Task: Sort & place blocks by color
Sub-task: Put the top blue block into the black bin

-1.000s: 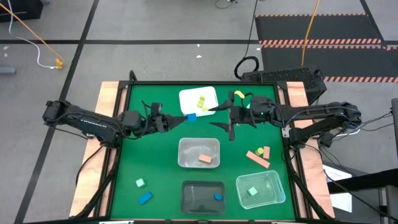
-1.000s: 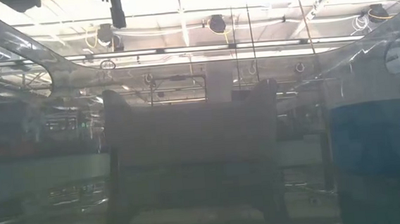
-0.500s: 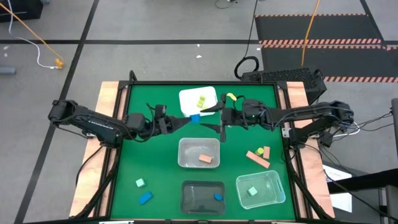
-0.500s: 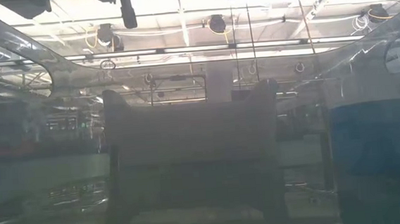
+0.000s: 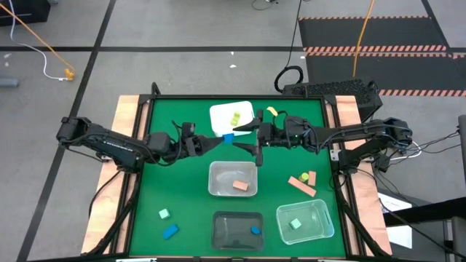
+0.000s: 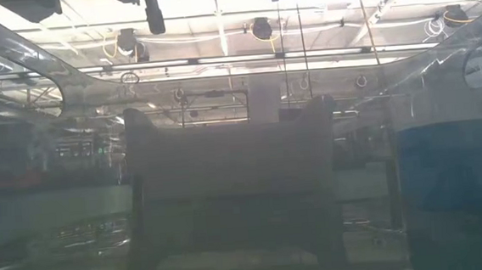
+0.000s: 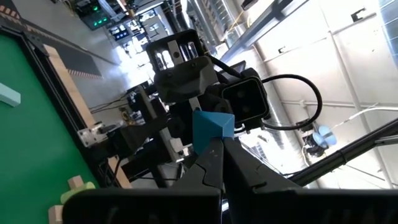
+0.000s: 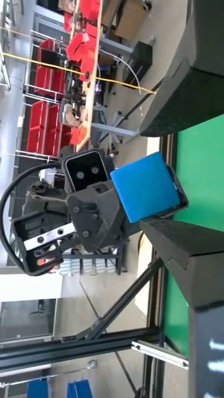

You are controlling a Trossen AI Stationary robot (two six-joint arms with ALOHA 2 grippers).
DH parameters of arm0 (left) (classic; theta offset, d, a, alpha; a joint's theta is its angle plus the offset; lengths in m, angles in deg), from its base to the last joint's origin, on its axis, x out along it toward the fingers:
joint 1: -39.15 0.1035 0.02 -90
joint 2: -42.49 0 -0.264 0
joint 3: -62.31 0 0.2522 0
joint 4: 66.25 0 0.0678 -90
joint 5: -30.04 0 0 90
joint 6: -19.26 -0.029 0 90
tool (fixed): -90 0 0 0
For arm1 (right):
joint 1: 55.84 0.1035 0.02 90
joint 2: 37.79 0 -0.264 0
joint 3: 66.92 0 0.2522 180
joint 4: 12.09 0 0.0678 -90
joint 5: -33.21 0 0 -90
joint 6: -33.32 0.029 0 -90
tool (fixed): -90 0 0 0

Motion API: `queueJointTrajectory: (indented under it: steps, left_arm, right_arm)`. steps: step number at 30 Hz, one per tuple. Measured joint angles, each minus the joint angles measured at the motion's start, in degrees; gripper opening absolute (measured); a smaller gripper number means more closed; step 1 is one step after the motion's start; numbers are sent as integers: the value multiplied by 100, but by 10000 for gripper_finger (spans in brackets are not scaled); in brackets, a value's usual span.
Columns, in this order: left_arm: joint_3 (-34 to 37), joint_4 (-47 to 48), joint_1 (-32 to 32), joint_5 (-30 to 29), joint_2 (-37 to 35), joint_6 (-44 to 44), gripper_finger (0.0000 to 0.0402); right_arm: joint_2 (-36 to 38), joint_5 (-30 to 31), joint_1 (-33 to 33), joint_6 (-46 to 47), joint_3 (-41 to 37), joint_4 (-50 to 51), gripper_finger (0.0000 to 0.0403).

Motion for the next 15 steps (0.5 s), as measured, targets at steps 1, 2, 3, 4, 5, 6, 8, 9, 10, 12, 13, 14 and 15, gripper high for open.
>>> queueJointTrajectory:
  steps: [1,2,3,4,5,6,8,9,10,12,13,14,15]
  left_arm:
    - [1,-1,0,-2,0,0,0]
    - [2,-1,0,-10,0,0,0]
    - [2,0,0,-38,0,0,0]
    - [2,0,0,-52,0,-4,0]
    - [2,0,0,-52,0,-4,0]
    - [2,0,0,-56,0,-3,0]
    - [0,0,0,-59,0,-5,0]
    - [1,0,0,-61,0,-16,0]
    - [0,0,0,-89,0,-24,0]
    - [2,0,0,-138,0,-28,0]
    - [0,0,0,-148,0,-35,0]
    - [2,0,0,-149,0,-35,0]
    - [1,0,0,-149,0,-29,0]
  right_arm:
    - [2,0,0,2,0,-5,220]
    - [2,0,0,2,0,-3,220]
    - [2,0,0,2,0,3,220]
    - [0,0,0,4,0,5,220]
    - [0,0,0,4,0,2,220]
    - [1,0,0,4,0,-3,220]
    - [2,0,0,4,0,-1,220]
    - [2,0,0,5,0,6,220]
    - [2,0,0,4,0,14,220]
    - [2,0,0,6,0,23,220]
    - [2,0,0,17,0,21,220]
    - [2,0,0,64,0,23,220]
    - [2,0,0,133,0,23,220]
